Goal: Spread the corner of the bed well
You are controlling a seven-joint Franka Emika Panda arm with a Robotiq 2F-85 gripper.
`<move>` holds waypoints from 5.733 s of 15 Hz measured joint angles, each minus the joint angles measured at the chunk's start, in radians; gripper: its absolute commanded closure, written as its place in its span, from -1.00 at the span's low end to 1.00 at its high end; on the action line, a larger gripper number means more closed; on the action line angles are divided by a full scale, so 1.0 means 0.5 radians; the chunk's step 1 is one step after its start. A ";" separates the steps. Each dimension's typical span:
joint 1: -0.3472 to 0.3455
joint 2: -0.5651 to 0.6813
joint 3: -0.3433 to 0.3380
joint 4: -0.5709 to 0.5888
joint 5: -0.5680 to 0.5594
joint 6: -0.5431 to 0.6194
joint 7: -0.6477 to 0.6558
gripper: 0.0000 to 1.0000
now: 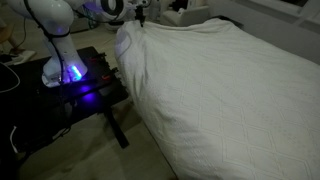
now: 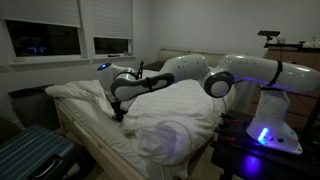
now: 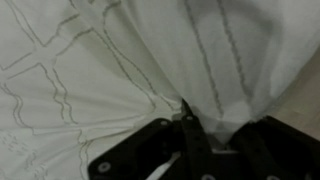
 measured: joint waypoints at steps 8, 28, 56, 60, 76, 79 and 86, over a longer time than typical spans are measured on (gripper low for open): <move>0.039 -0.058 -0.011 0.015 -0.091 0.005 -0.371 0.28; -0.096 0.106 0.411 -0.131 0.384 0.167 -0.758 -1.00; -0.261 0.117 0.362 -0.347 0.541 -1.231 -0.330 -0.17; -0.261 0.117 0.349 -0.354 0.532 -1.044 -0.334 0.46; -0.289 -0.085 0.548 0.074 0.579 -0.712 -1.132 0.32; -0.295 -0.111 0.548 0.068 0.578 -0.764 -1.250 -0.12; -0.269 -0.216 0.548 0.068 0.569 -0.722 -1.474 -1.00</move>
